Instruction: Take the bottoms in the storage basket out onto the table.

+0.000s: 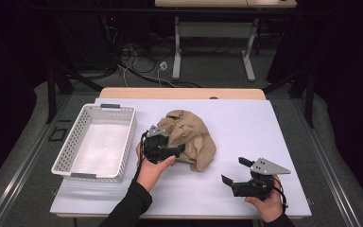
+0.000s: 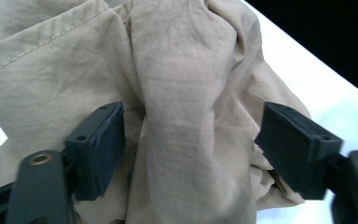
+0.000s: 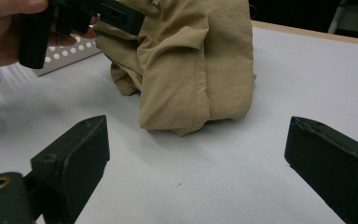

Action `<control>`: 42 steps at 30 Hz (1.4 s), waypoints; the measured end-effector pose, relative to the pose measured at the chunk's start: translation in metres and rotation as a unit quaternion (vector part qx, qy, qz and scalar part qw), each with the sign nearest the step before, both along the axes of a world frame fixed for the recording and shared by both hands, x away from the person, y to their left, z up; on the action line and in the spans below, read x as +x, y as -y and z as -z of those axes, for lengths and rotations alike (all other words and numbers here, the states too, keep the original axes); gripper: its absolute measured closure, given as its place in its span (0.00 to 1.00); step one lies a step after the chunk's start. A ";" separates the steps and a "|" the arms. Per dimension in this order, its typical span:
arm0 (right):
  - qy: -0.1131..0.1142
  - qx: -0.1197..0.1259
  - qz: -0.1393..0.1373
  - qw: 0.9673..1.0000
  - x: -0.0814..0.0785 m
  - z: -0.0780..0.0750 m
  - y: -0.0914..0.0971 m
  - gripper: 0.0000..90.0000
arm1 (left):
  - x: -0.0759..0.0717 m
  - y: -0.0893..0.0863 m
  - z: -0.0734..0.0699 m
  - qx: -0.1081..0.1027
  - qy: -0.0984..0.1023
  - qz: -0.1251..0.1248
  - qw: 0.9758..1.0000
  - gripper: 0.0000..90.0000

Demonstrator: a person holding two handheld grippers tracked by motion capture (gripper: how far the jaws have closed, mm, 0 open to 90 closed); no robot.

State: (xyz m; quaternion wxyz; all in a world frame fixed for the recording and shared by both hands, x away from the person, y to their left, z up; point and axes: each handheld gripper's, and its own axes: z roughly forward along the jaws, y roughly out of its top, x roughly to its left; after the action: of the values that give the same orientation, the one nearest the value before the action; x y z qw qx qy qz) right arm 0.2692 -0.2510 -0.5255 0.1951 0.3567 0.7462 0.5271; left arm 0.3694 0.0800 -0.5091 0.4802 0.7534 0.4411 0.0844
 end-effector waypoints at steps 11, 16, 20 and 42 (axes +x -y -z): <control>-0.003 -0.004 0.000 1.000 -0.001 0.000 0.000 0.07 | 0.000 0.007 0.004 0.005 -0.006 0.016 1.000 0.01; -0.003 -0.003 0.000 1.000 0.000 0.000 0.000 0.07 | -0.001 0.009 0.005 0.008 -0.011 0.023 1.000 0.01; -0.002 -0.001 -0.001 1.000 0.000 0.000 0.000 0.07 | -0.002 0.009 0.004 0.007 -0.013 0.022 1.000 0.01; -0.002 0.000 0.002 1.000 0.000 0.000 0.001 0.07 | -0.011 0.008 -0.011 0.007 -0.006 0.030 1.000 0.01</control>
State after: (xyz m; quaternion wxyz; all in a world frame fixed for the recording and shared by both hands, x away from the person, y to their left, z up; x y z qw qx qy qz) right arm 0.2687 -0.2520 -0.5252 0.1948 0.3588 0.7460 0.5261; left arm 0.3584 0.0724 -0.4982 0.4744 0.7702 0.4208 0.0685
